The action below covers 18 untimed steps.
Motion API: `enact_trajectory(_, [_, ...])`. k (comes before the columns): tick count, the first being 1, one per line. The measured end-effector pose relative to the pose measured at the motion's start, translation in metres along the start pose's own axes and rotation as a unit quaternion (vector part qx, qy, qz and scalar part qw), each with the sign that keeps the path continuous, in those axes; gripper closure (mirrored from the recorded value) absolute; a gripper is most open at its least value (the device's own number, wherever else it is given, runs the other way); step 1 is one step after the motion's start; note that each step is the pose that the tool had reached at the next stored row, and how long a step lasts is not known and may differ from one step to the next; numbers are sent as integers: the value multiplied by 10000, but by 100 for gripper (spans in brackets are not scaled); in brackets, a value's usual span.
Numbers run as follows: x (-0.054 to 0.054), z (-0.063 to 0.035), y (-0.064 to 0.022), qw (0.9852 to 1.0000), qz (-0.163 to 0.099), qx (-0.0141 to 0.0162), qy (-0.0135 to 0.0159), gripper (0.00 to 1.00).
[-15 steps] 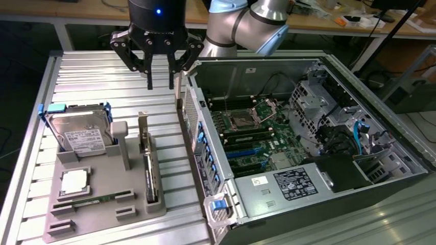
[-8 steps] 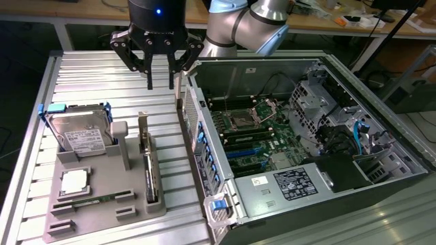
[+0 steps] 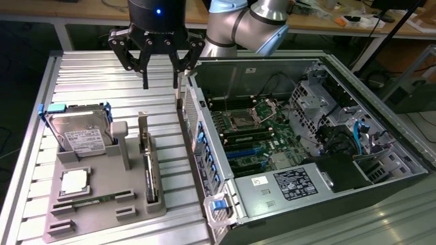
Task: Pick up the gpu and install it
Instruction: 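Pick up the gpu and move the gpu toward the slot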
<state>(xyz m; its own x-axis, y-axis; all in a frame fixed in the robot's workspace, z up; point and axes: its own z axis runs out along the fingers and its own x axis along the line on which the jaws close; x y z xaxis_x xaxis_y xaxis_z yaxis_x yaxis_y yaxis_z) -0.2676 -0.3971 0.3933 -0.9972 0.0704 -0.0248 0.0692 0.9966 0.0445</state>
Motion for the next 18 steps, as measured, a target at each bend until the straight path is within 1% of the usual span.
enact_trajectory(7, [2,0,-3,10000,1,-1,0,44])
enact_trajectory(18, [51,11,-81,10000,0,0,0,44])
